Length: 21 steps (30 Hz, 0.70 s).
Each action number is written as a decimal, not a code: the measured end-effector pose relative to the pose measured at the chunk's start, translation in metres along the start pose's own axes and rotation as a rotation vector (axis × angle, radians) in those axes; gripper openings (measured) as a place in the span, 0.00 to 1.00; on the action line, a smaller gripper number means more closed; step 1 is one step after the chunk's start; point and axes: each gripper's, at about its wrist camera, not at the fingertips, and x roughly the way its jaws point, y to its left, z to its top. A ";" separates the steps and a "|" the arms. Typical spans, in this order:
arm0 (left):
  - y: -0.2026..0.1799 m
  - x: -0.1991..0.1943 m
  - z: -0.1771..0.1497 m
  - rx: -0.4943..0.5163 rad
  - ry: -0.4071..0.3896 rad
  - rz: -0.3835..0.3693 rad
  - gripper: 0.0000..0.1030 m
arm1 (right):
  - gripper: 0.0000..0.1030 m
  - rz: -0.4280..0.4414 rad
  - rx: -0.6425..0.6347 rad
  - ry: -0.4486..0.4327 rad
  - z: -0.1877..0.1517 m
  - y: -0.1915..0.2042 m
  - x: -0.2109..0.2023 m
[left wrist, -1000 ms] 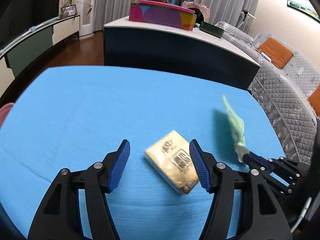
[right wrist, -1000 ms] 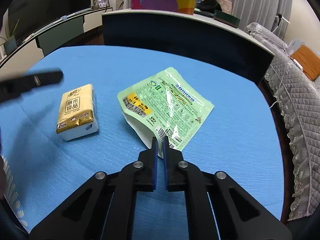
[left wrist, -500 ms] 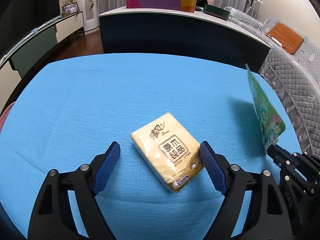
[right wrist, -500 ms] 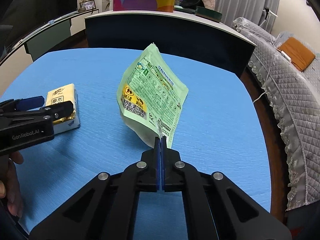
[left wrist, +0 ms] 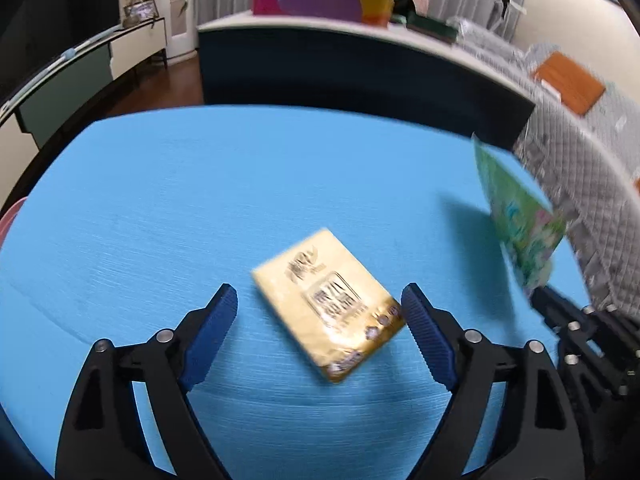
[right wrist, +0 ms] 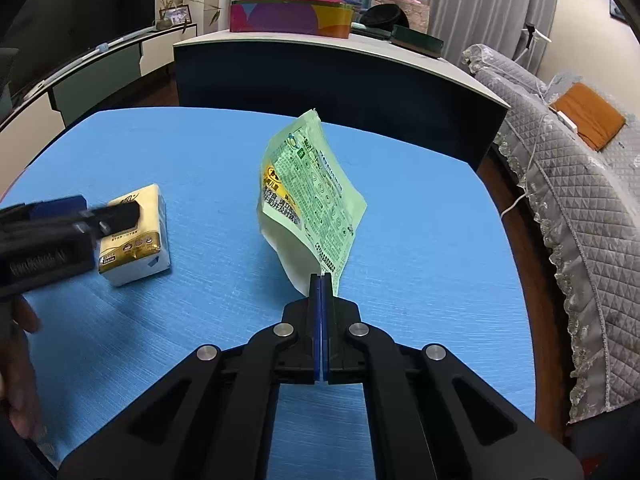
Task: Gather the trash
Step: 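Grasp the yellow tissue pack with the left tool while the right tool grasps the green wrapper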
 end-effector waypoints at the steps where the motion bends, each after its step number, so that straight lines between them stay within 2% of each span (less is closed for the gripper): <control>1: -0.003 0.005 -0.001 0.000 0.013 0.006 0.81 | 0.00 -0.002 0.001 -0.001 -0.001 -0.001 -0.001; 4: -0.002 0.005 0.000 -0.004 -0.003 0.027 0.82 | 0.00 -0.007 0.003 0.002 -0.003 -0.004 -0.003; 8: -0.002 0.005 0.002 0.010 0.002 0.013 0.70 | 0.00 -0.010 0.004 0.003 -0.005 -0.008 -0.005; 10: 0.000 0.004 0.004 0.014 0.001 0.012 0.70 | 0.00 -0.009 0.005 0.002 -0.004 -0.008 -0.005; 14: 0.010 0.000 0.005 -0.005 -0.013 0.085 0.70 | 0.00 -0.002 -0.002 -0.007 -0.002 -0.004 -0.008; 18: 0.010 0.003 0.006 -0.011 0.009 0.058 0.71 | 0.00 0.005 -0.007 -0.014 -0.001 0.002 -0.012; 21: 0.007 0.012 0.004 0.016 0.035 0.073 0.71 | 0.00 0.006 -0.012 -0.011 -0.002 0.004 -0.013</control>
